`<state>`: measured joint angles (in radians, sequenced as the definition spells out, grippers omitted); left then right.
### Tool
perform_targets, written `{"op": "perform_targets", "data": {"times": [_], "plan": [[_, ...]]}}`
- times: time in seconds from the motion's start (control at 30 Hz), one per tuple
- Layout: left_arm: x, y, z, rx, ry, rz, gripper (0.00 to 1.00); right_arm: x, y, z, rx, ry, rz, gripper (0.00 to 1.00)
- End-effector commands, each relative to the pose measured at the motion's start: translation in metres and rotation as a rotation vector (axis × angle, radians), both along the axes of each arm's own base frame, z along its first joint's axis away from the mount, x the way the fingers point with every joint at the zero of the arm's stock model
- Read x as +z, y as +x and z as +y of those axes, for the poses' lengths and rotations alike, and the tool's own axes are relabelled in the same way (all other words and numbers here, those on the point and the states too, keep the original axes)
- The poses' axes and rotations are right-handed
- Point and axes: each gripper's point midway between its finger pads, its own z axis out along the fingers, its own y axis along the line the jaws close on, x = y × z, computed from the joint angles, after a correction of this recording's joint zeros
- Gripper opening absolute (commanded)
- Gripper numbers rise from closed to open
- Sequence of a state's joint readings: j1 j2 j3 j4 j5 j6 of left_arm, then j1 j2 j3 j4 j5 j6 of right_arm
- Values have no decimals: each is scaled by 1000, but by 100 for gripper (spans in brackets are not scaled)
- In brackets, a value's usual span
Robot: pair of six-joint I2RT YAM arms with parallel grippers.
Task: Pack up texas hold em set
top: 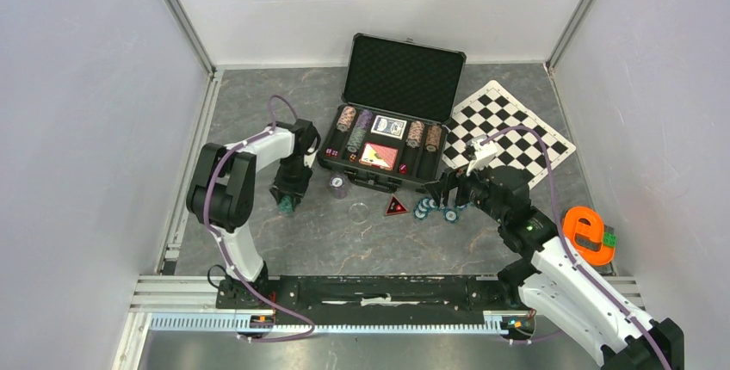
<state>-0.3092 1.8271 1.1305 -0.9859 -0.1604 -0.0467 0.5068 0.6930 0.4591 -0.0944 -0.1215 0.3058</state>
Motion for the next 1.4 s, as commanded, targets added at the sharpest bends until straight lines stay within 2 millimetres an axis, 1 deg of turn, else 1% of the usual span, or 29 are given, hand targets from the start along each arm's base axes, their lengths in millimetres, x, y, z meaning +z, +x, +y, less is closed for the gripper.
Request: {"op": "perform_targets", "data": {"times": [0.0, 0.1, 0.17, 0.23, 0.27, 0.37, 0.5, 0.63, 0.7, 0.8, 0.93, 1.03, 1.13, 1.2, 1.37], "plan": [[19, 14, -12, -1, -69, -64, 47, 3, 2, -4, -11, -19, -26, 89], [45, 27, -28, 13, -157, -156, 37, 1, 3, -5, -15, -31, -23, 89], [66, 38, -36, 30, -201, -233, 32, 0, 3, -5, -15, -34, -21, 89], [89, 53, -40, 63, -223, -323, 24, -1, 3, -6, -20, -38, -19, 89], [100, 60, -43, 69, -235, -360, 22, -1, 4, -7, -23, -41, -18, 89], [129, 82, -53, 82, -291, -487, 22, -1, 5, -8, -27, -48, -18, 89], [155, 111, -73, 97, -410, -647, 23, -3, 7, -8, -35, -56, -9, 89], [172, 135, -101, 74, -561, -737, 22, -6, 11, -8, -44, -69, 4, 89], [179, 146, -110, 58, -607, -779, 22, -6, 13, -8, -50, -72, 8, 89], [181, 161, -119, 16, -629, -830, 22, -7, 15, -11, -75, -74, 9, 89], [170, 178, -125, 12, -622, -826, 23, -8, 16, -12, -90, -66, 14, 89], [158, 188, -134, -9, -623, -818, 24, -5, 18, -10, -86, -63, 14, 89], [147, 193, -140, -41, -597, -805, 24, -2, 20, -10, -90, -66, 8, 89], [137, 195, -140, -59, -562, -799, 24, -2, 20, -10, -90, -68, 9, 89], [124, 200, -145, -128, -529, -827, 24, -1, 21, -9, -83, -75, 14, 89]]}}
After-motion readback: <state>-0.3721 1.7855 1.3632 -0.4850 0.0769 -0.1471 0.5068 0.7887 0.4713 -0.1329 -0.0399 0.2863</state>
